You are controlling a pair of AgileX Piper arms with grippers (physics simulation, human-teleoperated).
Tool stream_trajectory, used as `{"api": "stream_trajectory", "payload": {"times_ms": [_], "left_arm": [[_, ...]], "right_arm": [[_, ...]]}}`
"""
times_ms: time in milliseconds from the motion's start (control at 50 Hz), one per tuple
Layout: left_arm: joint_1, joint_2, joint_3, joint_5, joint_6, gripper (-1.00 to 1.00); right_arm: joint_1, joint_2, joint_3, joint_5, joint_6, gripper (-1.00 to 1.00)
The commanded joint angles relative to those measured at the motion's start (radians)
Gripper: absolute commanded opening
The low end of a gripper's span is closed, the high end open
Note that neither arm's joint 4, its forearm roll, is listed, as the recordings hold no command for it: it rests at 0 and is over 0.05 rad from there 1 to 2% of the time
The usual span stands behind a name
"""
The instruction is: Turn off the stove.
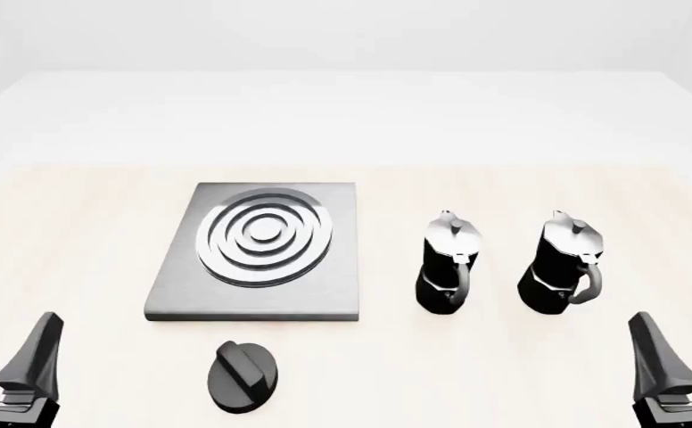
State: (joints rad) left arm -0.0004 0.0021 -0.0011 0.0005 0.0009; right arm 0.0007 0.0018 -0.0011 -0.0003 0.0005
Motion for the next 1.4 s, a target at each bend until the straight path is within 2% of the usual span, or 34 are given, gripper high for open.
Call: {"api": "stream_trajectory", "payload": {"times_ms": [20, 120, 140, 260, 280, 300, 400, 500, 620, 680, 700, 800, 860, 940, 1060, 1080, 1100, 1280, 1300, 1400], "left_arm": [[0.007, 0.007, -0.002, -0.003, 0.015, 1.00], [0.004, 0.035, -0.007, -0.032, 0.010, 1.00], [0.006, 0.095, -0.046, -0.070, 0.003, 1.00], [-0.009, 0.211, -0.093, -0.114, 0.003, 1.00], [-0.022, 0.281, -0.113, -0.132, 0.034, 1.00], [-0.042, 0.343, -0.123, -0.148, 0.011, 1.00], [-0.055, 0.448, -0.145, -0.159, 0.023, 1.00], [-0.064, 0.542, -0.178, -0.131, 0.042, 1.00], [-0.093, 0.608, -0.237, -0.057, 0.101, 1.00], [-0.091, 0.647, -0.273, -0.017, 0.094, 1.00], [-0.089, 0.643, -0.285, 0.005, 0.131, 1.00], [-0.108, 0.681, -0.325, 0.068, 0.185, 1.00], [-0.100, 0.715, -0.350, 0.097, 0.175, 1.00], [-0.114, 0.772, -0.345, 0.117, 0.217, 1.00], [-0.103, 0.826, -0.345, 0.134, 0.214, 1.00], [-0.107, 0.825, -0.345, 0.135, 0.211, 1.00], [-0.116, 0.847, -0.349, 0.142, 0.180, 1.00], [-0.136, 0.926, -0.309, 0.117, 0.157, 1.00], [-0.140, 0.940, -0.303, 0.110, 0.136, 1.00], [-0.143, 0.970, -0.267, 0.070, 0.142, 1.00]], "right_arm": [[0.004, 0.003, -0.005, 0.004, 0.001, 1.00], [0.006, 0.001, -0.007, 0.007, 0.003, 1.00], [0.009, 0.002, -0.008, 0.008, 0.004, 1.00], [0.016, 0.000, -0.010, 0.013, 0.005, 1.00], [0.016, 0.000, -0.010, 0.015, 0.005, 1.00], [0.017, 0.000, -0.011, 0.016, 0.006, 1.00], [0.020, 0.000, -0.010, 0.017, 0.007, 1.00], [0.026, 0.000, -0.011, 0.018, 0.011, 1.00], [0.034, 0.000, -0.011, 0.019, 0.012, 1.00], [0.037, 0.002, -0.010, 0.018, 0.010, 1.00], [0.039, 0.003, -0.010, 0.018, 0.010, 1.00], [0.044, 0.005, -0.009, 0.016, 0.010, 1.00], [0.048, 0.008, -0.008, 0.014, 0.009, 1.00], [0.051, 0.009, -0.007, 0.014, 0.007, 1.00], [0.051, 0.006, -0.007, 0.017, 0.009, 1.00], [0.052, 0.006, -0.007, 0.017, 0.009, 1.00], [0.052, 0.006, -0.006, 0.018, 0.008, 1.00], [0.048, 0.006, -0.005, 0.018, 0.008, 1.00], [0.048, 0.007, -0.005, 0.018, 0.008, 1.00], [0.049, 0.010, -0.004, 0.016, 0.008, 1.00]]}}
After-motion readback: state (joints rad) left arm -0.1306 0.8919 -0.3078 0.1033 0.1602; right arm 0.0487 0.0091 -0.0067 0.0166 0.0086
